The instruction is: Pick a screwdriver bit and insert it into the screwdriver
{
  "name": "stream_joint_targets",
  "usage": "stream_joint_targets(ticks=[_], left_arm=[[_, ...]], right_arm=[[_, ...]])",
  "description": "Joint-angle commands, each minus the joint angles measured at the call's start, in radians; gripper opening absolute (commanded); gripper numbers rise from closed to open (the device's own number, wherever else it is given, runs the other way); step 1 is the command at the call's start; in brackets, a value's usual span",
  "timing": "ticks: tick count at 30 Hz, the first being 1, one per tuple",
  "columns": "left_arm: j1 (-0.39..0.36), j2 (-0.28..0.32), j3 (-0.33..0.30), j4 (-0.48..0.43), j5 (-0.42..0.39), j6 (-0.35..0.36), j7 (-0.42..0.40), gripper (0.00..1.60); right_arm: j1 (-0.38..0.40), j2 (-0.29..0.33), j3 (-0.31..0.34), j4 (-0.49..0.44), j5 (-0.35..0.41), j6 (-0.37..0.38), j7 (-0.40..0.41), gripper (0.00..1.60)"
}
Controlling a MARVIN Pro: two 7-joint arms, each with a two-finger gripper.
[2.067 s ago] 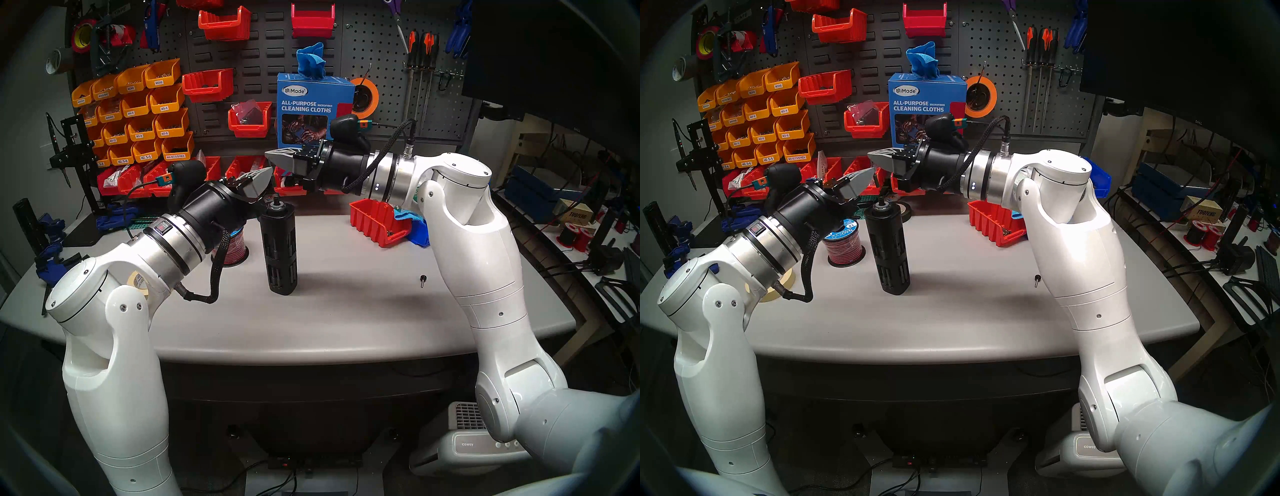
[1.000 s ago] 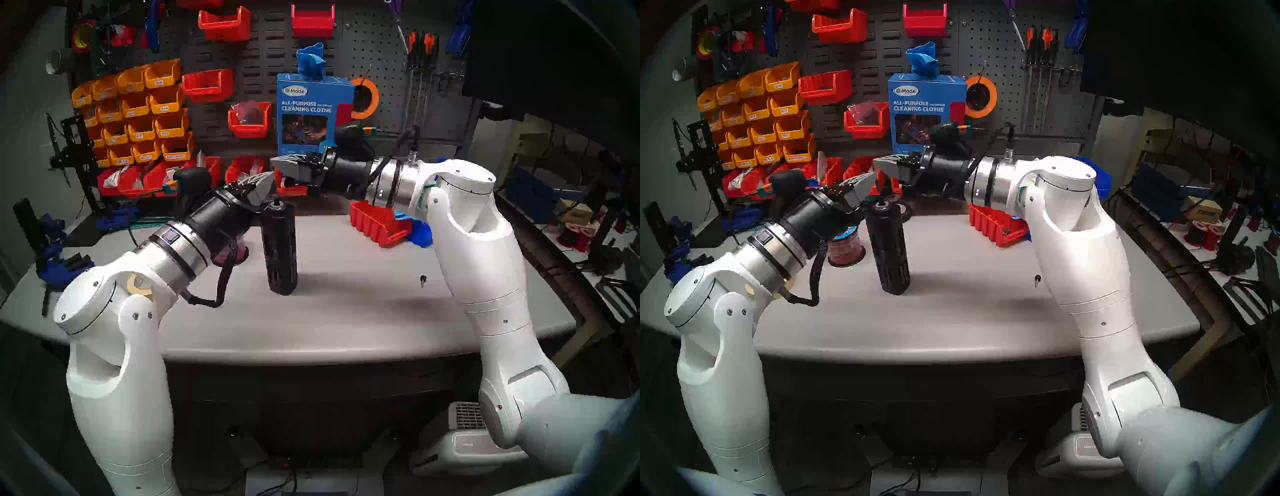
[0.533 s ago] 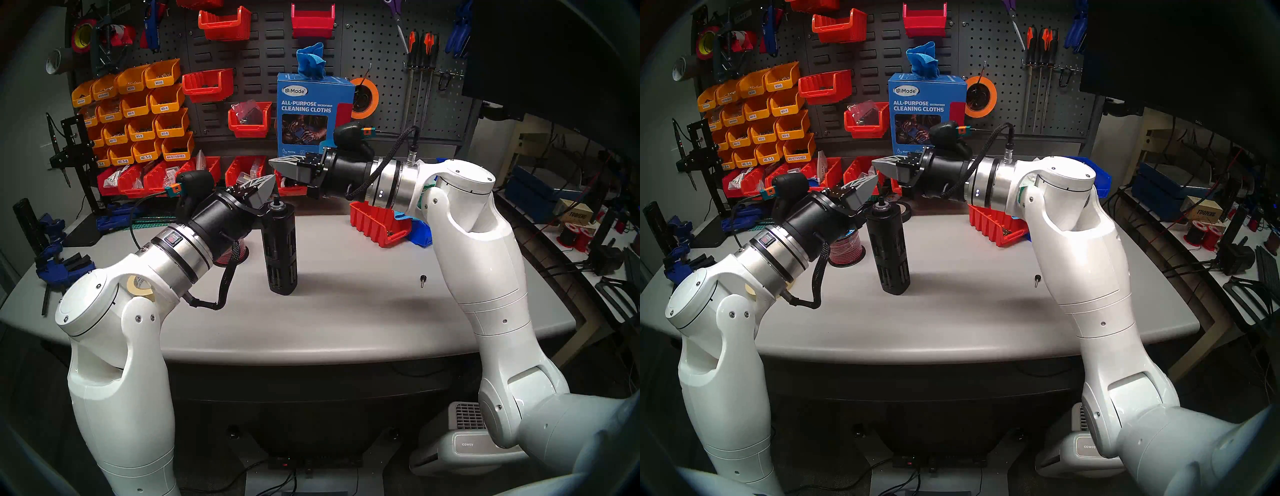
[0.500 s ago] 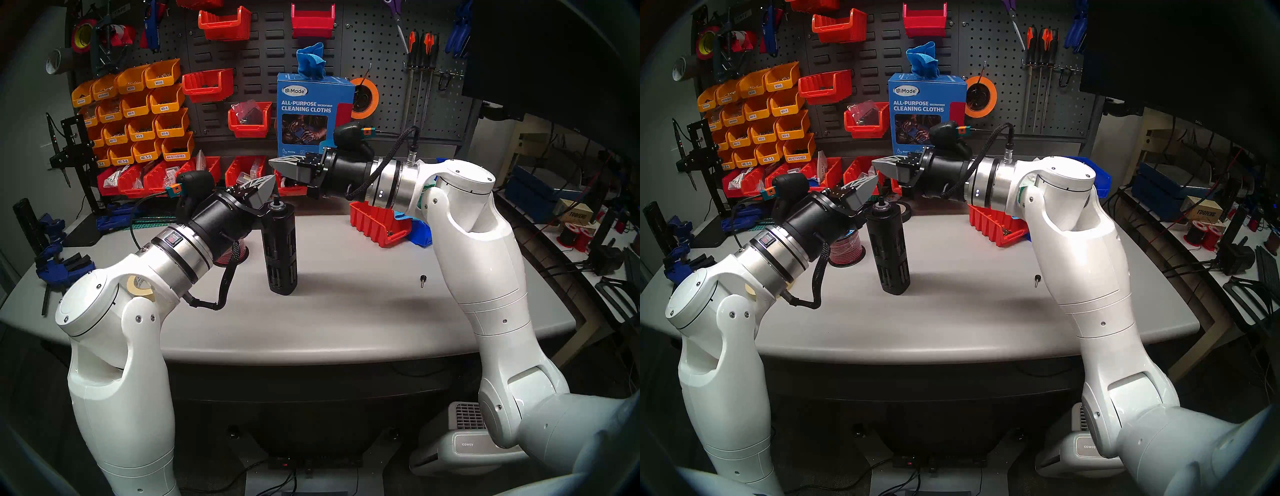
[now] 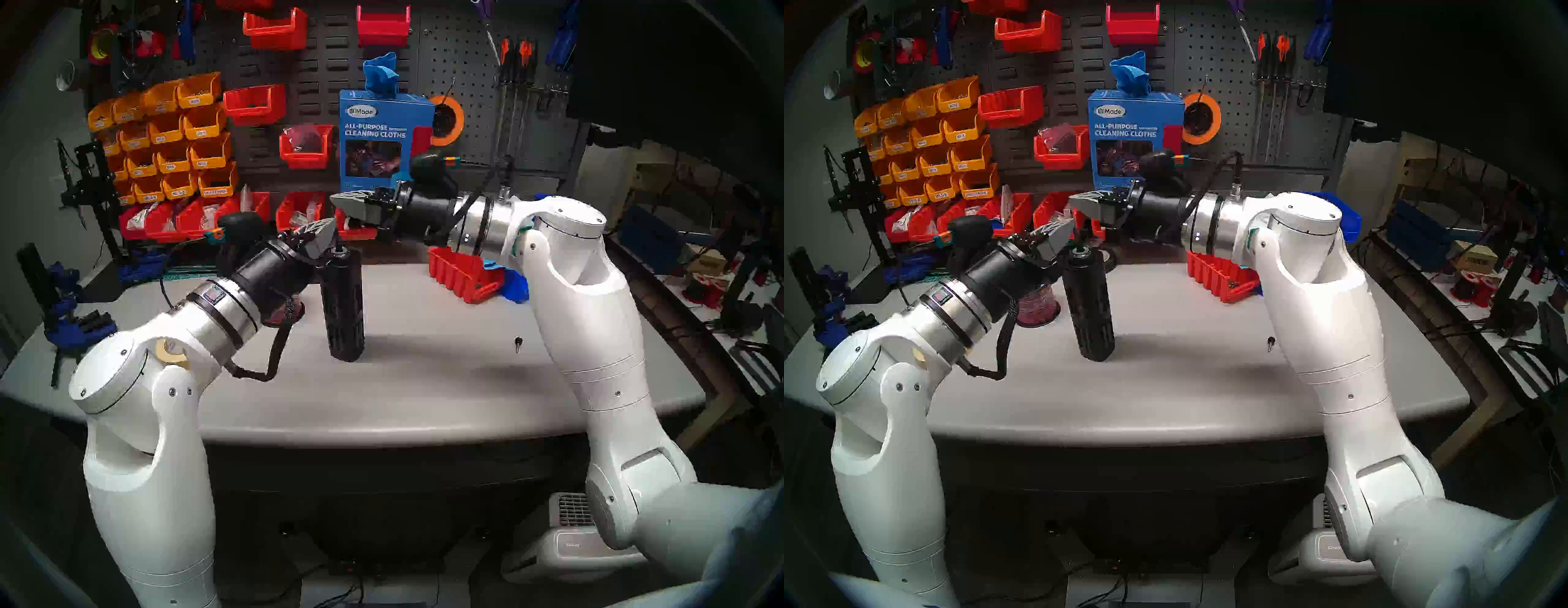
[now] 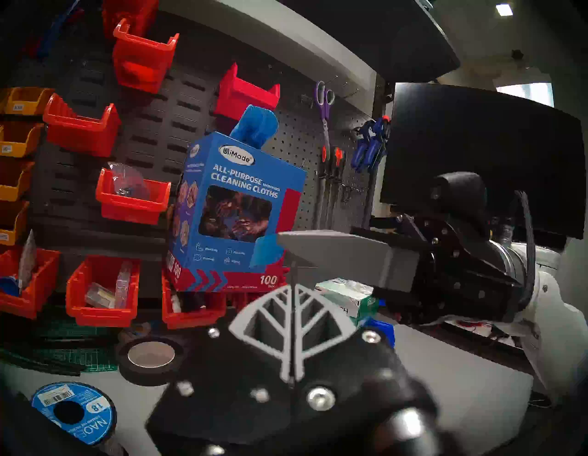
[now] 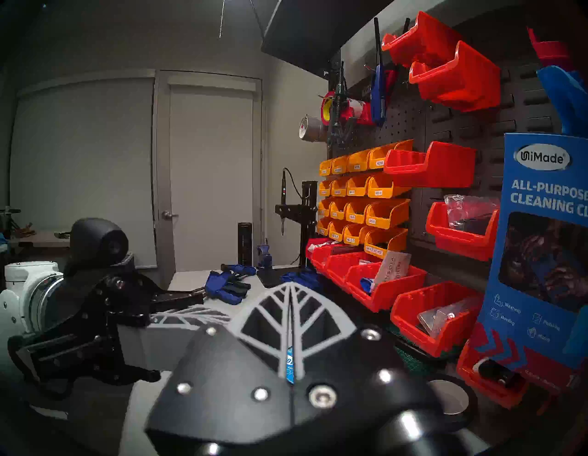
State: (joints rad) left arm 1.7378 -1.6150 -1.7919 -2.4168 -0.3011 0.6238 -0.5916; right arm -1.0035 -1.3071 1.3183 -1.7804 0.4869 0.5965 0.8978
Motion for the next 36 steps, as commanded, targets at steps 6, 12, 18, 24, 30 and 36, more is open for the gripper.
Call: stream_joint_targets(ticks=[6,12,18,24,30,36], left_arm=[[-0.013,-0.007,-0.003,-0.027,-0.003,-0.009,0.001,0.00],[-0.015,-0.009,-0.005,-0.027,-0.006,-0.005,0.000,0.00],[-0.016,-0.009,-0.006,-0.027,-0.009,-0.001,-0.004,0.00],[-0.016,-0.009,-0.004,-0.027,-0.008,0.002,-0.006,0.00],[-0.015,-0.009,-0.002,-0.027,-0.006,0.003,-0.007,0.00],[-0.015,-0.009,0.001,-0.027,-0.003,0.003,-0.007,0.00]], right_arm=[[0.024,-0.004,0.011,-0.017,0.001,-0.007,-0.001,0.00],[0.025,-0.004,0.011,-0.017,0.001,-0.008,-0.001,0.00],[0.024,-0.003,0.012,-0.019,0.001,-0.005,-0.002,0.00],[0.021,-0.001,0.013,-0.022,0.001,-0.003,-0.001,0.00],[0.021,0.000,0.013,-0.025,0.001,-0.002,-0.001,0.00],[0.020,0.001,0.014,-0.026,0.001,0.000,-0.001,0.00]])
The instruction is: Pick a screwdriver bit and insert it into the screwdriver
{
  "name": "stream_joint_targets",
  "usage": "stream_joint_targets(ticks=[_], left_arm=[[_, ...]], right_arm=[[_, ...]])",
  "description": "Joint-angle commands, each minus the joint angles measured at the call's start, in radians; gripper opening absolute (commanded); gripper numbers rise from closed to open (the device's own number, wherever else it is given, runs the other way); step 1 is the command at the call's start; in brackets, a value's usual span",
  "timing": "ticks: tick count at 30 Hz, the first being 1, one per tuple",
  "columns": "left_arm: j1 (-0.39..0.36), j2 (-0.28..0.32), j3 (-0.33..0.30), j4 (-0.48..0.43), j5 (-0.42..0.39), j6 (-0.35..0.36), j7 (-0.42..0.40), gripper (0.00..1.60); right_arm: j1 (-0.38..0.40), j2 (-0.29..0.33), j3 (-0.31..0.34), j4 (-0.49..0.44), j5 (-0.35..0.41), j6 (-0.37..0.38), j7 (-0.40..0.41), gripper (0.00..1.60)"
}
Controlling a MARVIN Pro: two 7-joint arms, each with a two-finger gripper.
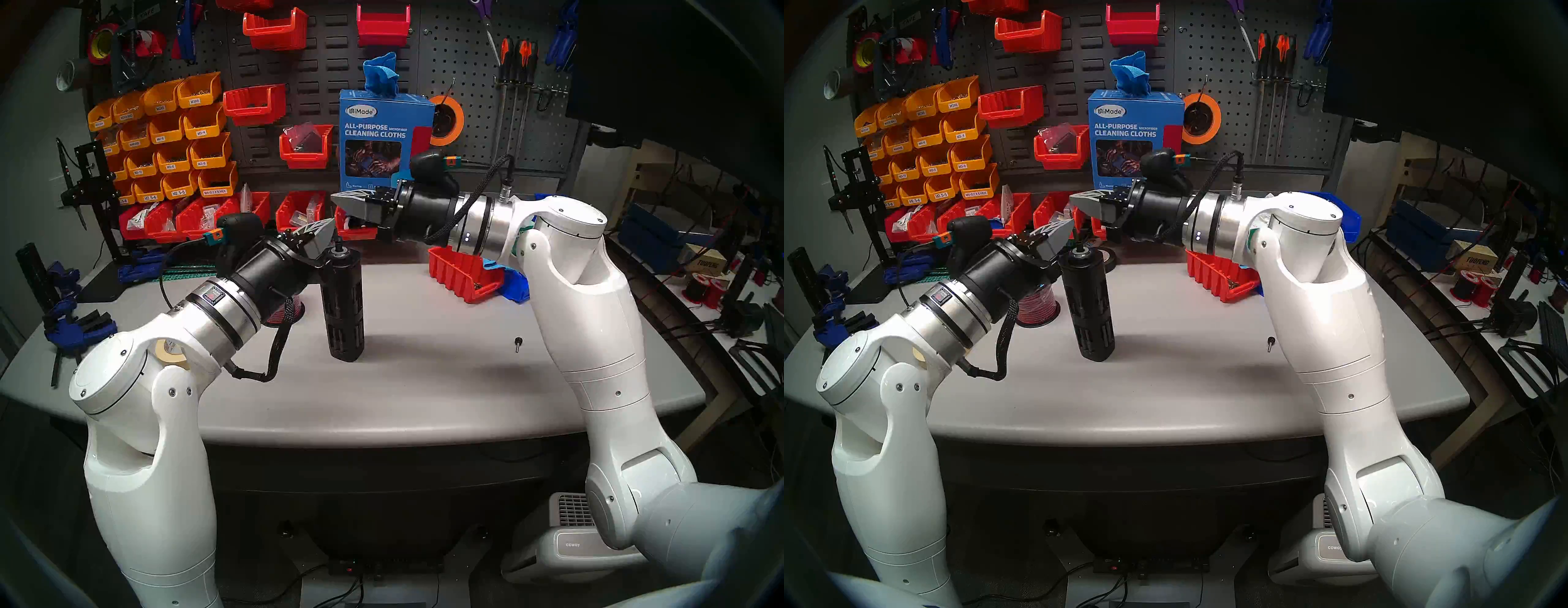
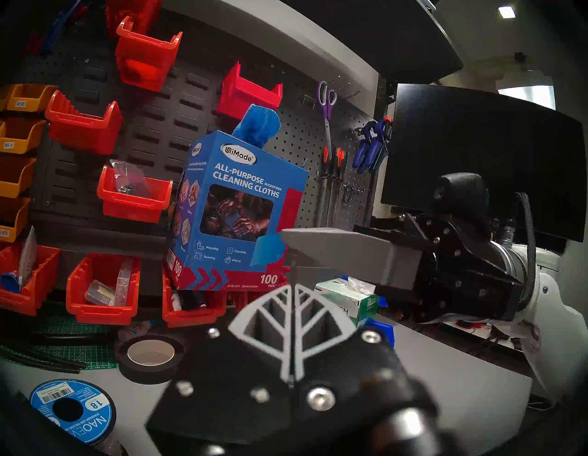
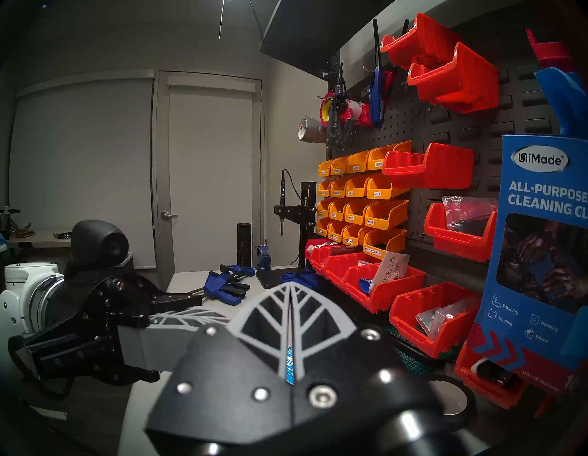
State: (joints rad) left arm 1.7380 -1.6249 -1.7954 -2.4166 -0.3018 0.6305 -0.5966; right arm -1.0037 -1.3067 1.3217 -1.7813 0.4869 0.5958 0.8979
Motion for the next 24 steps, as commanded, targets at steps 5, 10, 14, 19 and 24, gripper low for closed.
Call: stream_joint_targets(ticks=[5,10,14,19,24], left_arm=[[-0.014,0.001,0.008,-0.027,0.002,-0.005,-0.002,0.00],[-0.016,0.002,0.010,-0.027,0.004,-0.006,-0.001,0.00],[-0.017,0.001,0.010,-0.027,0.006,-0.006,0.001,0.00],[-0.017,0.001,0.006,-0.027,0.007,-0.008,0.002,0.00],[-0.018,0.000,0.004,-0.027,0.008,-0.010,0.002,0.00]], right_arm=[[0.019,0.003,0.012,-0.028,0.001,0.003,-0.002,0.00],[0.018,0.004,0.013,-0.028,0.002,0.004,0.000,0.00],[0.018,0.004,0.014,-0.027,0.003,0.004,0.001,0.00],[0.018,0.003,0.014,-0.024,0.003,0.001,0.003,0.00],[0.021,0.001,0.012,-0.022,0.003,0.001,0.004,0.00]])
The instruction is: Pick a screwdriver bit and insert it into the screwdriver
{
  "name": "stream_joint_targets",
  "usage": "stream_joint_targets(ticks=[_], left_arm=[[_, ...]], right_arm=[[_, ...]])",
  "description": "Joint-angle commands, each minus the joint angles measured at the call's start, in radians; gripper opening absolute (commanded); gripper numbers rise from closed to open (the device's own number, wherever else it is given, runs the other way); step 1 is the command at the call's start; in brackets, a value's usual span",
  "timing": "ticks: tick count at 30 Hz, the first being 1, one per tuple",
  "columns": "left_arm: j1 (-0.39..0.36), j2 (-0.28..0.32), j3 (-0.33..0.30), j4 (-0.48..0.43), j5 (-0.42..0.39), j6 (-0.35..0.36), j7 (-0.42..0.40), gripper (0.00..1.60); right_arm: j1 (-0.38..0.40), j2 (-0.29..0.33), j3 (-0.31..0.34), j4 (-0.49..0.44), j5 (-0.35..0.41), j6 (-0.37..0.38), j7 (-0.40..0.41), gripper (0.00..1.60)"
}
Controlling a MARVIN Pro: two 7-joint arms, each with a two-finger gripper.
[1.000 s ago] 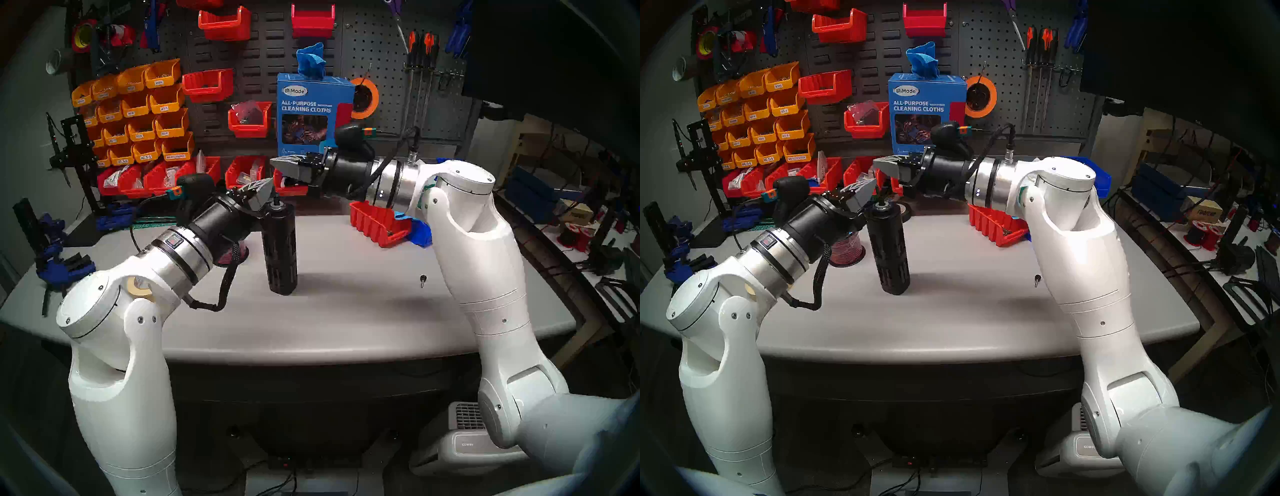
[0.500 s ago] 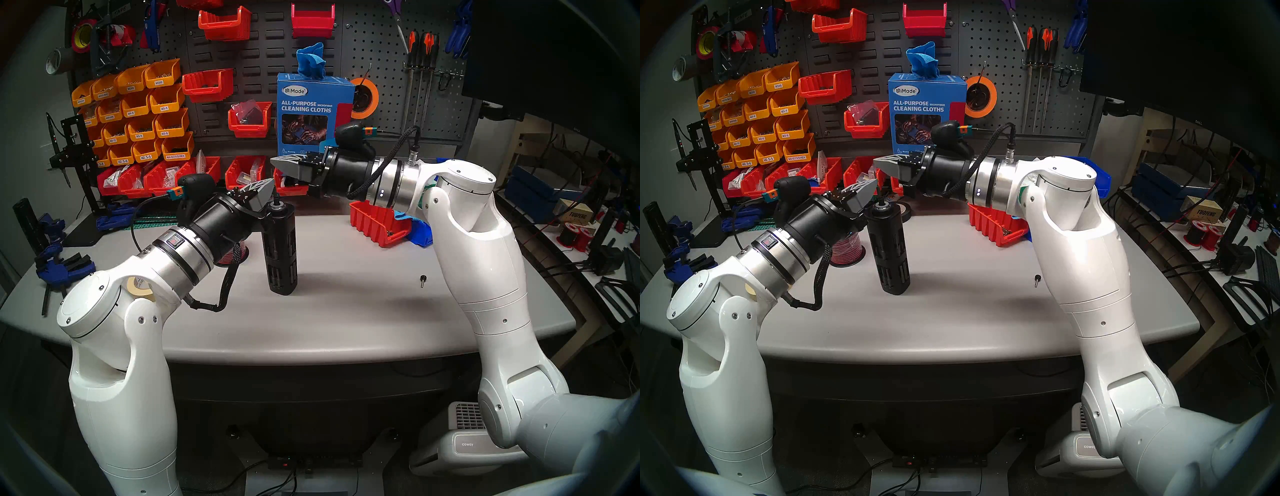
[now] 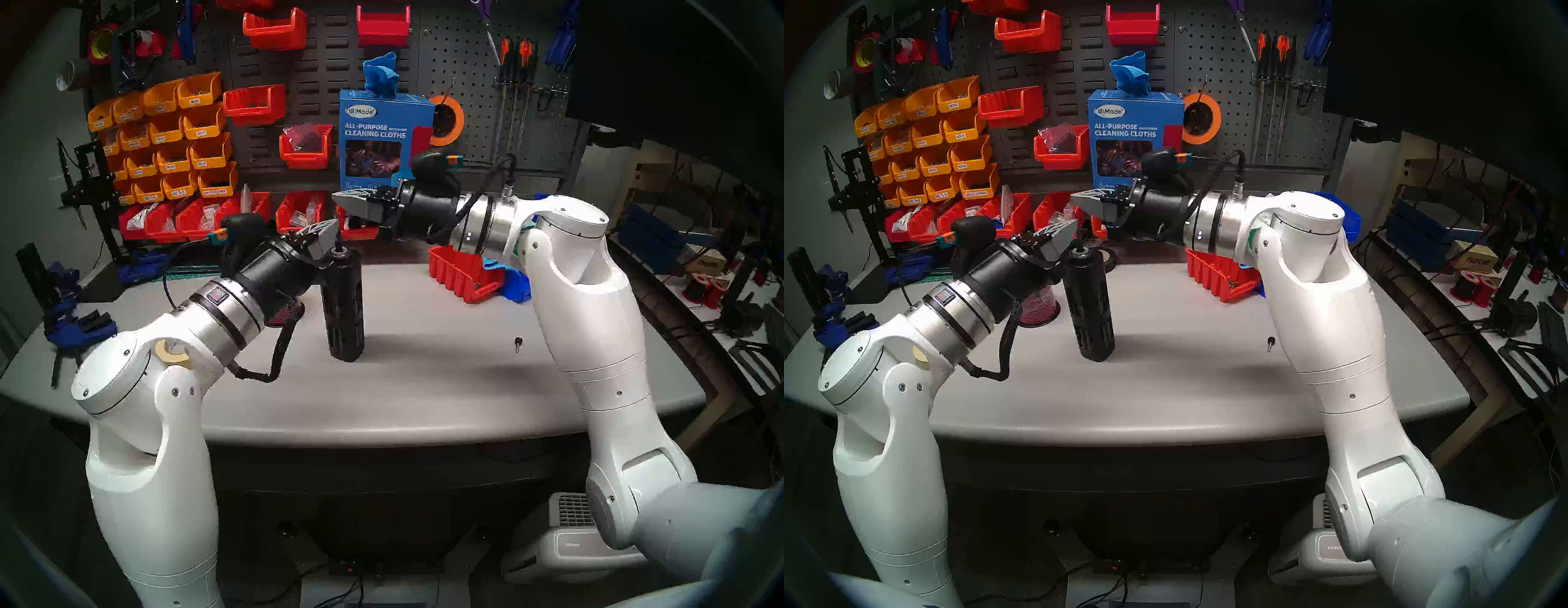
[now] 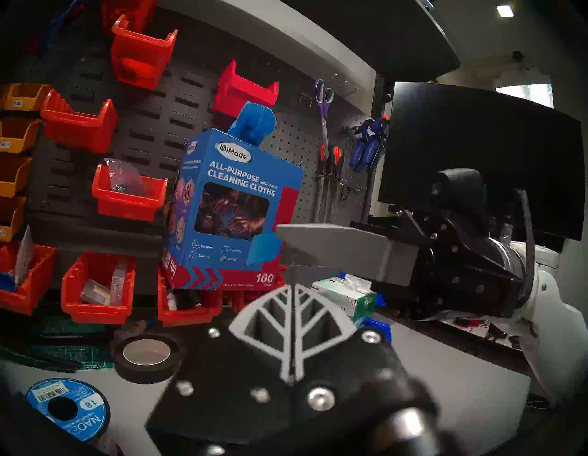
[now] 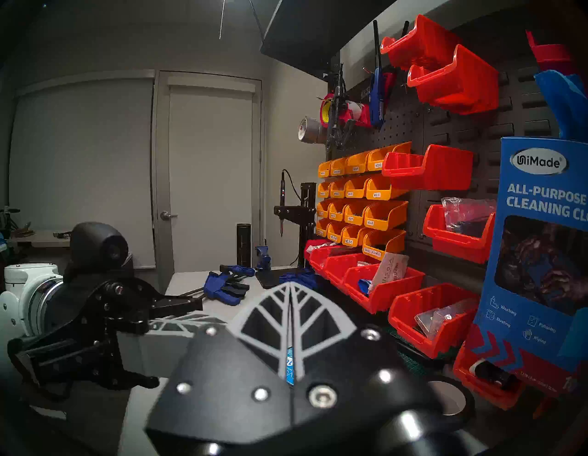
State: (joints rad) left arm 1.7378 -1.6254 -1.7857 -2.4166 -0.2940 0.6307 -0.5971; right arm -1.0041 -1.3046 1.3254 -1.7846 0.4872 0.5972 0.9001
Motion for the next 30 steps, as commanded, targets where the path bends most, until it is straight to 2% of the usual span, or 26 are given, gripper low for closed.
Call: stream_joint_targets(ticks=[1,30], left_arm=[[-0.018,0.000,-0.006,-0.027,0.000,-0.010,0.003,0.00],[0.002,0.003,-0.010,-0.027,-0.002,-0.008,-0.018,0.00]], right_arm=[[0.021,-0.001,0.008,-0.018,0.003,-0.001,0.002,0.00],[0.008,-0.002,0.015,-0.025,0.005,-0.001,0.001,0.00]])
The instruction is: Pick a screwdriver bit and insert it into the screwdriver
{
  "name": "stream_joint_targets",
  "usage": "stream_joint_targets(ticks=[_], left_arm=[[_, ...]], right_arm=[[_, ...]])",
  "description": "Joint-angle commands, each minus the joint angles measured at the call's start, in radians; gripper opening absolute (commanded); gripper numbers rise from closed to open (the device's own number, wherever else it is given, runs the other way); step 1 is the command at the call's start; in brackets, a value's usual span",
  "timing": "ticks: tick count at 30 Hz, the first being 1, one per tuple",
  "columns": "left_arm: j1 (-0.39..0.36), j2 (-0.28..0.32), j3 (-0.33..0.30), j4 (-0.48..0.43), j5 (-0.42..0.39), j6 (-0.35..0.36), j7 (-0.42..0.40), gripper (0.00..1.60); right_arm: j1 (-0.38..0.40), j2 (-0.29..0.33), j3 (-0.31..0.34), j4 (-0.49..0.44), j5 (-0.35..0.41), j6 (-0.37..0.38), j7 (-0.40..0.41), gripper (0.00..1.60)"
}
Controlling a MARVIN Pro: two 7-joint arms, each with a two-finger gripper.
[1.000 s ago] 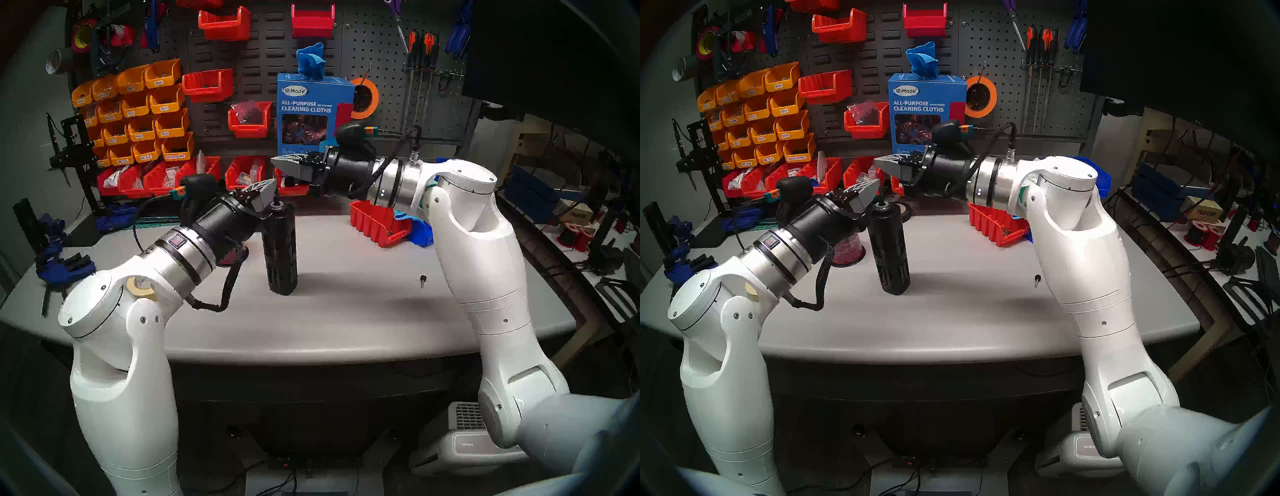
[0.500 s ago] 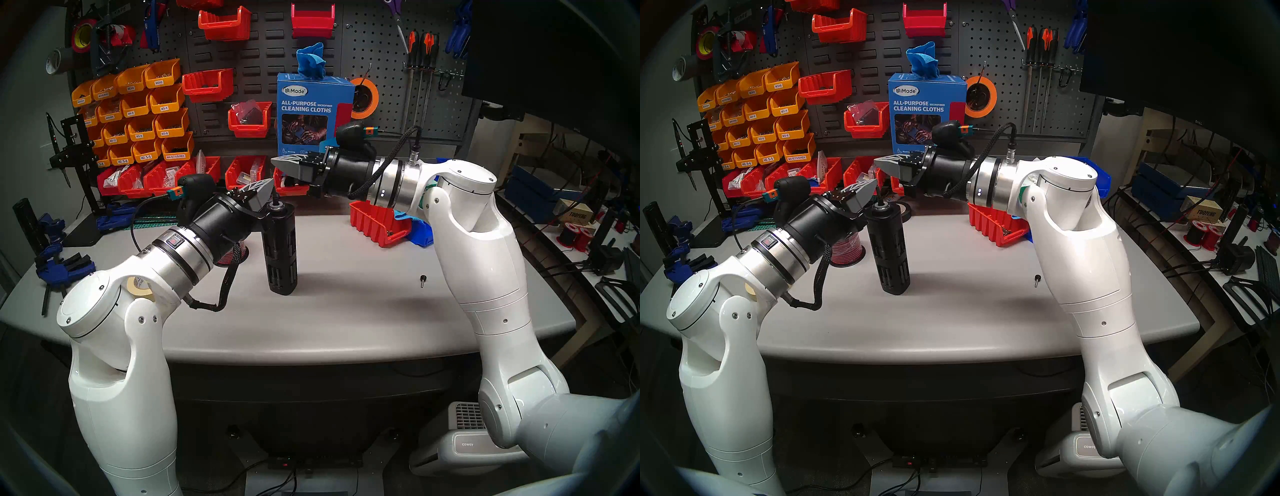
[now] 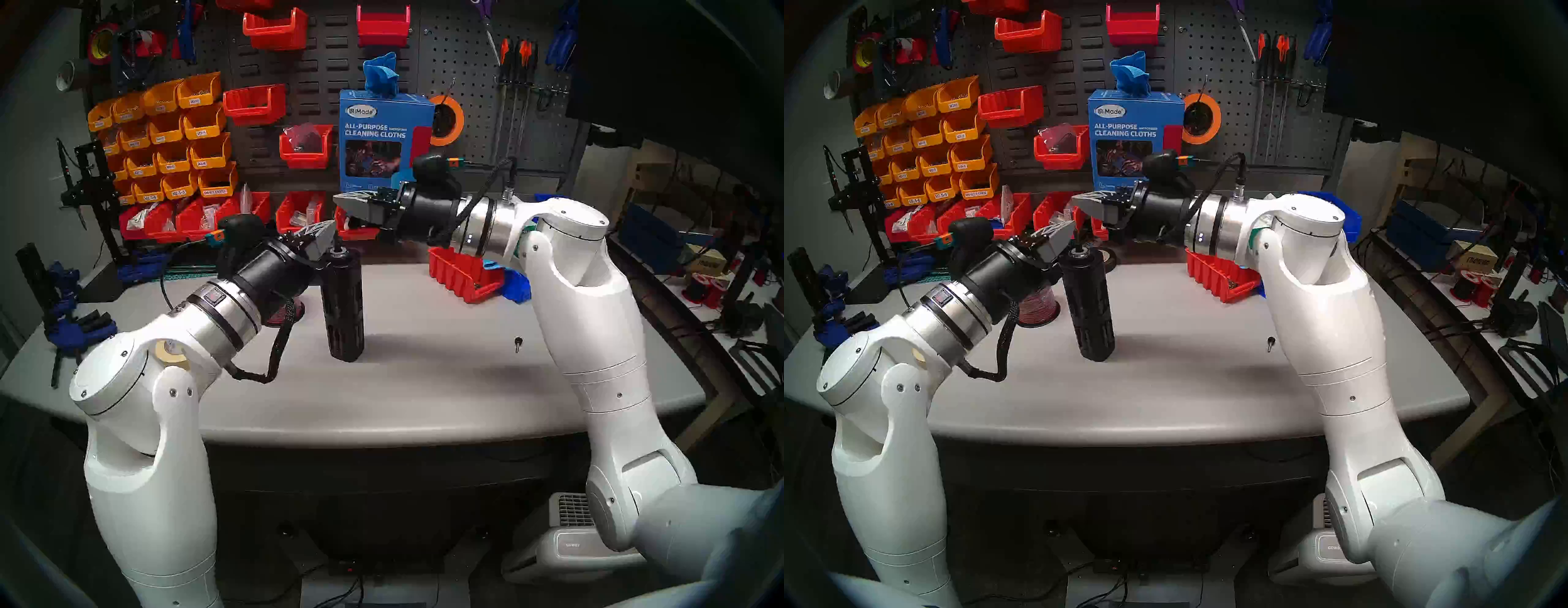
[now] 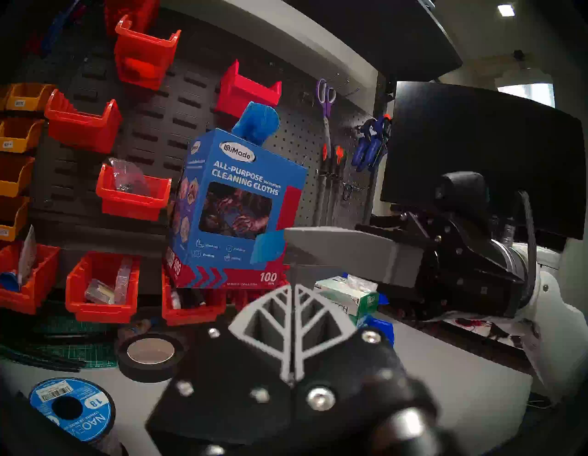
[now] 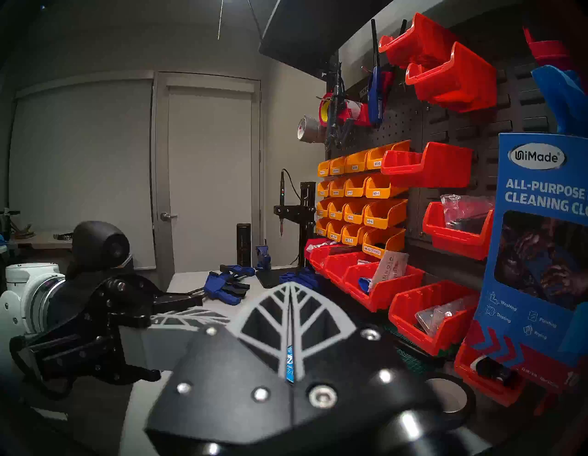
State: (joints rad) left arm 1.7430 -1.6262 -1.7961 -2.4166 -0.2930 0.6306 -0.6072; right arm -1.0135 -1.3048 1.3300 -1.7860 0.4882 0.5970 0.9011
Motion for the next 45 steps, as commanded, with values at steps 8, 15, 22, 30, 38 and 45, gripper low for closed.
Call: stream_joint_targets(ticks=[8,15,22,30,38,45], left_arm=[[0.001,0.006,0.002,-0.027,0.005,-0.020,-0.011,0.00],[0.015,0.007,0.002,-0.027,0.011,-0.028,-0.014,0.00],[0.016,0.007,0.009,-0.027,0.012,-0.037,-0.017,0.00],[0.012,0.007,0.013,-0.027,0.009,-0.051,-0.024,0.00],[0.013,0.004,0.009,-0.027,0.007,-0.054,-0.023,0.00],[0.025,0.001,0.007,-0.027,0.004,-0.057,-0.026,0.00]], right_arm=[[0.016,-0.001,0.011,-0.023,0.004,0.001,0.001,0.00],[0.015,0.000,0.012,-0.021,0.004,-0.001,0.002,0.00],[0.018,-0.002,0.011,-0.015,0.004,-0.003,0.005,0.00],[0.018,-0.003,0.013,-0.009,0.004,-0.009,0.007,0.00],[0.019,-0.005,0.014,-0.004,0.005,-0.013,0.009,0.00],[0.019,-0.006,0.015,-0.002,0.005,-0.016,0.010,0.00]])
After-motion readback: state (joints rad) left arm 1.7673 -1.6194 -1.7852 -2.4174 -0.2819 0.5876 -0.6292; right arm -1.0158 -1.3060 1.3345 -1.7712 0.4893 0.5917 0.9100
